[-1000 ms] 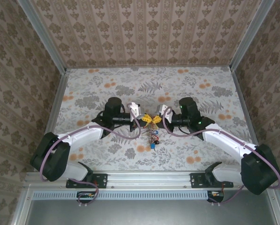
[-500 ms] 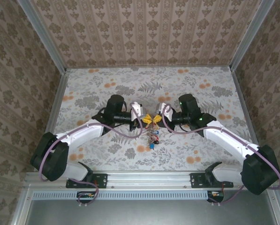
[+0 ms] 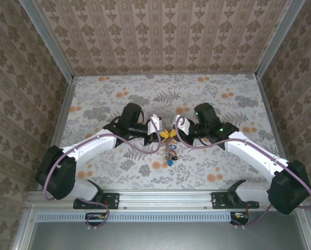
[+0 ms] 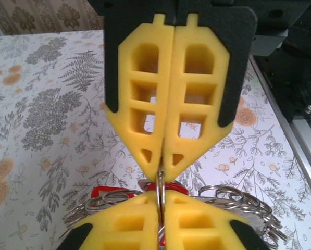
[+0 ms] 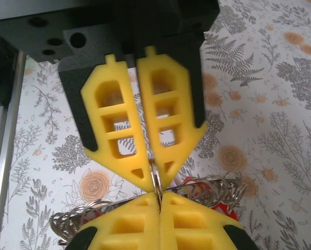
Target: Put the keys on the keyring
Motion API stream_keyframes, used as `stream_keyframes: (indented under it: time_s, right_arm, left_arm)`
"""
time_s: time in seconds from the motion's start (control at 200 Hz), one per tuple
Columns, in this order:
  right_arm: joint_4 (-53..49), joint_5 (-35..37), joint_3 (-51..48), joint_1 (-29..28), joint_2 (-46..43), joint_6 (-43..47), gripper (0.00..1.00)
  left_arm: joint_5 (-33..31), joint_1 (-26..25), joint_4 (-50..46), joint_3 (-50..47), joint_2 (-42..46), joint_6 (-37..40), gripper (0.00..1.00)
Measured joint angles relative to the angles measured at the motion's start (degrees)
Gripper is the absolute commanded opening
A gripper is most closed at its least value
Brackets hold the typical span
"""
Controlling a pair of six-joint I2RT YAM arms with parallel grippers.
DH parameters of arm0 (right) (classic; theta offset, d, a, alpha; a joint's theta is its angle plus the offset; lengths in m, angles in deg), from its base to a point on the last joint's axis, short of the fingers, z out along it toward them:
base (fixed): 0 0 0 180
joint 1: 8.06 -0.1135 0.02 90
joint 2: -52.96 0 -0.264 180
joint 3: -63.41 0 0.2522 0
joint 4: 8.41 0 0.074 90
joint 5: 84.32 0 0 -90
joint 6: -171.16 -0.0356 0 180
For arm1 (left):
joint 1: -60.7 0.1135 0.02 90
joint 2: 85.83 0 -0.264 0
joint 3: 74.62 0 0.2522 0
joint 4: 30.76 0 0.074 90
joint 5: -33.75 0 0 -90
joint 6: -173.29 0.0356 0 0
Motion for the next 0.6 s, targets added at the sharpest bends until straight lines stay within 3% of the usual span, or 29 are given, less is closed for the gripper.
stream_keyframes:
  time_s: [0.245,0.6]
  right_arm:
    - [-0.17,1.46,0.0,0.52,0.17,-1.01,0.02]
    - [11.98,-3.63,-9.14,4.52,1.73,-11.43,0.13]
  left_arm:
    - [-0.87,-0.09,1.86,-0.66,0.0,-0.79,0.0]
    - [-0.17,0.68,13.9,-5.73,0.02,-7.32,0.0]
